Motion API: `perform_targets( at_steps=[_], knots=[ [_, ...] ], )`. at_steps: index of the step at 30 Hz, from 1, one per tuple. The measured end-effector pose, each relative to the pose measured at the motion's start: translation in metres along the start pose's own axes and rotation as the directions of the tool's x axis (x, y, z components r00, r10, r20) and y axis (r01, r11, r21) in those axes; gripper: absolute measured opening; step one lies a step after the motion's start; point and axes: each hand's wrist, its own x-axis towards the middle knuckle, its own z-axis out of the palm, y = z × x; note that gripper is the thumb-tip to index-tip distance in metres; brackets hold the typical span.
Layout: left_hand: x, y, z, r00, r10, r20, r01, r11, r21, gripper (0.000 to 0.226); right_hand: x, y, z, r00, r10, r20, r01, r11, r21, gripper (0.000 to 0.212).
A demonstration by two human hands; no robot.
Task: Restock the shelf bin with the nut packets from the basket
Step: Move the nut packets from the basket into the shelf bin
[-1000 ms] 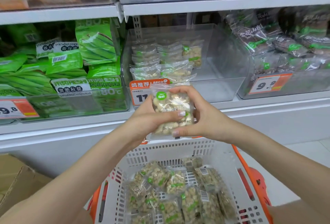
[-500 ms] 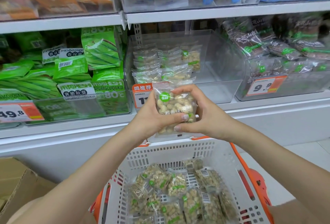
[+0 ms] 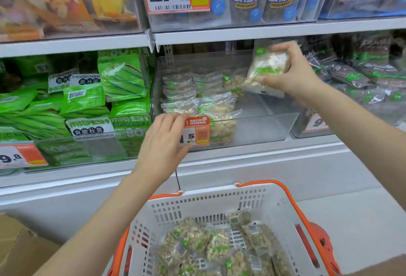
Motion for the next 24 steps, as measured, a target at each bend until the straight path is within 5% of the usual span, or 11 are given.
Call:
perform_targets(
  at_steps=[4,11,18,24],
  knots=[
    [0.005,0.001,0.006,1.0,0.02,-0.013,-0.02,1.0,0.019,0.068,0.039,0.023,0.011,0.993,0.033,0.115,-0.003,0.97,-0.245,0.064],
    [0.007,-0.001,0.014,0.999,0.029,-0.015,-0.028,0.999,0.031,0.079,0.06,0.074,0.051,0.915,0.144,0.376,-0.053,0.969,-0.243,0.064],
    [0.008,-0.003,0.018,0.999,0.027,-0.033,-0.025,0.998,0.056,0.079,0.077,0.099,0.074,0.953,0.09,0.289,0.065,0.872,-0.486,0.079],
    [0.007,0.002,0.017,0.999,0.009,-0.035,-0.007,0.998,0.064,0.079,0.07,0.099,0.079,0.935,0.091,0.344,0.076,0.893,-0.443,0.076]
  ],
)
